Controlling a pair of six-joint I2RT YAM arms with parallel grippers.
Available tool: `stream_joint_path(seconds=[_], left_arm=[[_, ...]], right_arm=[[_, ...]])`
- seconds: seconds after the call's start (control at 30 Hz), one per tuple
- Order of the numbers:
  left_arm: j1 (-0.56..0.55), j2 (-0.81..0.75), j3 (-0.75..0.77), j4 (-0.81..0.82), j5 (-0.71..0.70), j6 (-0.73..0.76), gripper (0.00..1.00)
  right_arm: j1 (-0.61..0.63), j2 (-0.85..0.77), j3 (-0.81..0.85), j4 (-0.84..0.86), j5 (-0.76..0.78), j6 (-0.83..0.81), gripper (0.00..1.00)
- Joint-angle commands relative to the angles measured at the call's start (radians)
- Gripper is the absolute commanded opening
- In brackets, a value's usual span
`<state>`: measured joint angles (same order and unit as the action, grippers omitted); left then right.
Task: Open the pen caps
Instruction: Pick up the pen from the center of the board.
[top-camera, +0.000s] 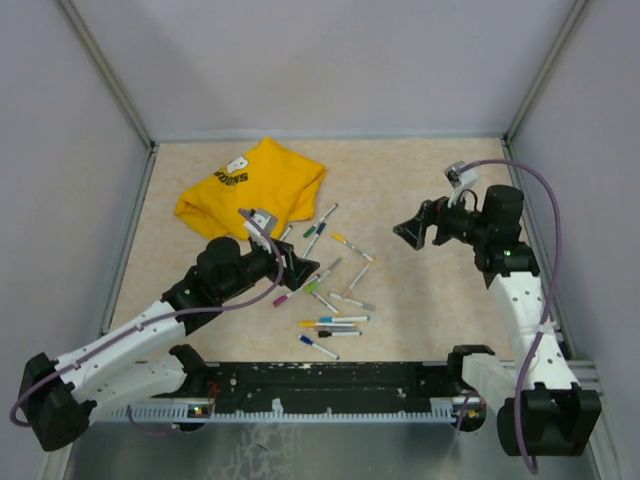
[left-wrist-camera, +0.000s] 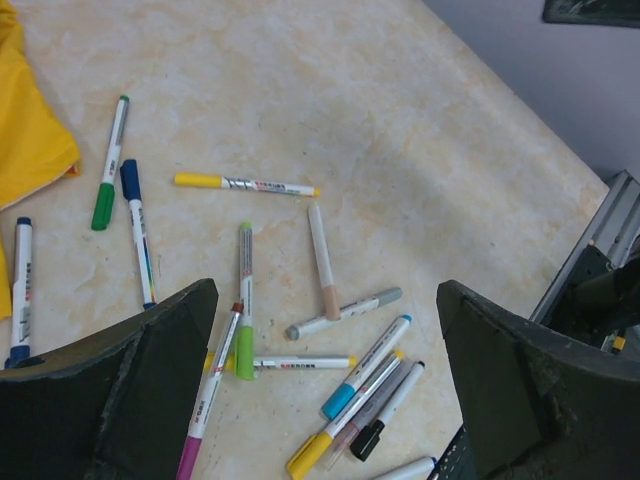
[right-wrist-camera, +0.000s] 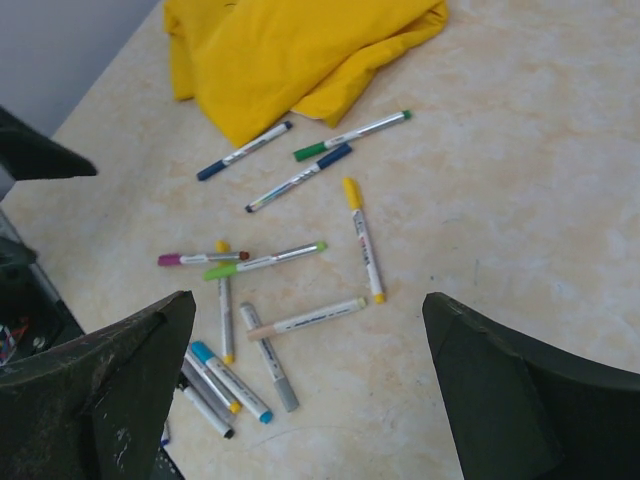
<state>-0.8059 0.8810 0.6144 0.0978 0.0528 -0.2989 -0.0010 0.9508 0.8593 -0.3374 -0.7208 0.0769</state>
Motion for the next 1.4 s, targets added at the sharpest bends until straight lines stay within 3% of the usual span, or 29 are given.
stream_joint_path(seconds=[0.0, 0.13, 0.37, 0.57, 0.63, 0.73, 0.9, 1.13, 1.27, 1.37], left_arm=[[-0.014, 0.051, -0.051, 0.084, 0.001, -0.037, 0.96], [-0.017, 0.101, -0.098, 0.134, -0.031, -0.053, 0.94], [-0.019, 0.246, -0.052, 0.057, -0.181, -0.026, 0.86], [-0.019, 0.439, 0.123, -0.143, -0.348, 0.049, 0.58], [-0.019, 0.486, 0.173, -0.197, -0.316, 0.073, 0.49], [-0.019, 0.514, 0.219, -0.269, -0.218, 0.109, 0.44], [-0.019, 0.466, 0.197, -0.363, -0.078, 0.119, 0.45], [-0.020, 0.479, 0.165, -0.449, -0.111, 0.076, 0.49], [-0.021, 0.536, 0.174, -0.466, -0.126, 0.076, 0.55], [-0.021, 0.563, 0.177, -0.467, -0.151, 0.086, 0.66]], right_arm=[[0.014, 0.000, -0.009, 0.091, -0.249, -0.035, 0.98], [0.021, 0.019, -0.027, 0.054, -0.322, -0.150, 0.98], [0.044, 0.006, -0.021, -0.067, -0.205, -0.342, 0.97], [0.058, 0.023, -0.010, -0.099, -0.104, -0.390, 0.95], [0.059, 0.023, -0.011, -0.100, -0.100, -0.393, 0.94], [0.059, 0.022, -0.013, -0.105, -0.100, -0.397, 0.94], [0.059, 0.020, -0.014, -0.108, -0.101, -0.401, 0.93], [0.059, 0.020, -0.016, -0.105, -0.104, -0.400, 0.93], [0.059, 0.020, -0.019, -0.103, -0.103, -0.396, 0.93], [0.059, 0.020, -0.019, -0.102, -0.104, -0.396, 0.93]])
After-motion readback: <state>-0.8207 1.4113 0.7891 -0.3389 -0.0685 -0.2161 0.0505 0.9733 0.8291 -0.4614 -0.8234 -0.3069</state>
